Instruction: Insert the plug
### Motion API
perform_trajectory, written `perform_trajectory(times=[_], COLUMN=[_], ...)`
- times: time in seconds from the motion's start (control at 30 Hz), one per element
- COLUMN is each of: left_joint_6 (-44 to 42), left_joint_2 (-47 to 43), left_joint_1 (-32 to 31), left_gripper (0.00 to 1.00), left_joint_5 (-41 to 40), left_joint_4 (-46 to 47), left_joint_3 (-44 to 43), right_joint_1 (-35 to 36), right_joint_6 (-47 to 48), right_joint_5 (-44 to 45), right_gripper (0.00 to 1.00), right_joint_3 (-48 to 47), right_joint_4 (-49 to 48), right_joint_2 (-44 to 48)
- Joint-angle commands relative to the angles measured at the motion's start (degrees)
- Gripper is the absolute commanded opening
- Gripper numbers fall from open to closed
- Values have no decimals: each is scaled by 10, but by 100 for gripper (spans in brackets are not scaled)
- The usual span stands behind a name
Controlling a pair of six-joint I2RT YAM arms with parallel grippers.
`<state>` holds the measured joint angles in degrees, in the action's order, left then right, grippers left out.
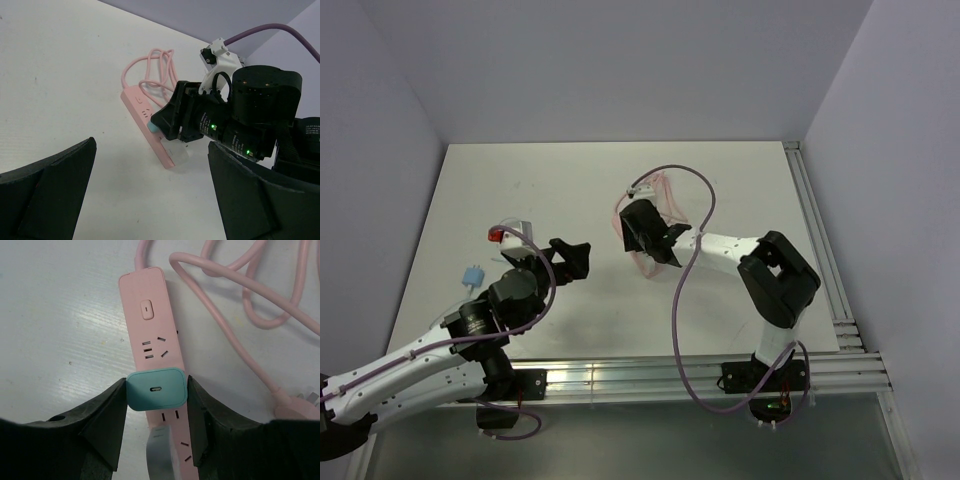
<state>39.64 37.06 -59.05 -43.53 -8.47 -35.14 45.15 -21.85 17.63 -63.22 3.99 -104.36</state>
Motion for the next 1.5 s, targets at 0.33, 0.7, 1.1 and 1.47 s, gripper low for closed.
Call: perform_trajectory(times=[0.33,0.7,1.1,1.47], left_joint_6=[0,18,58,96], left_joint_2=[-23,-14,35,74], left_joint_1=[4,4,6,12], left_gripper=[100,99,99,99], left_joint_5=[16,21,-5,-14], left_joint_4=[-7,-26,-99,-145], left_joint_3=[-26,-35,-95,-139], right_joint_1=[39,38,39,6], right_joint_6=[-97,-123,-98,-3], right_joint_5=[-80,-111,-15,-4], right_gripper=[0,0,20,100], right_joint_3=[95,141,68,-95], right_joint_4=[167,111,139,188], right_joint_2=[-117,-103,-19,40])
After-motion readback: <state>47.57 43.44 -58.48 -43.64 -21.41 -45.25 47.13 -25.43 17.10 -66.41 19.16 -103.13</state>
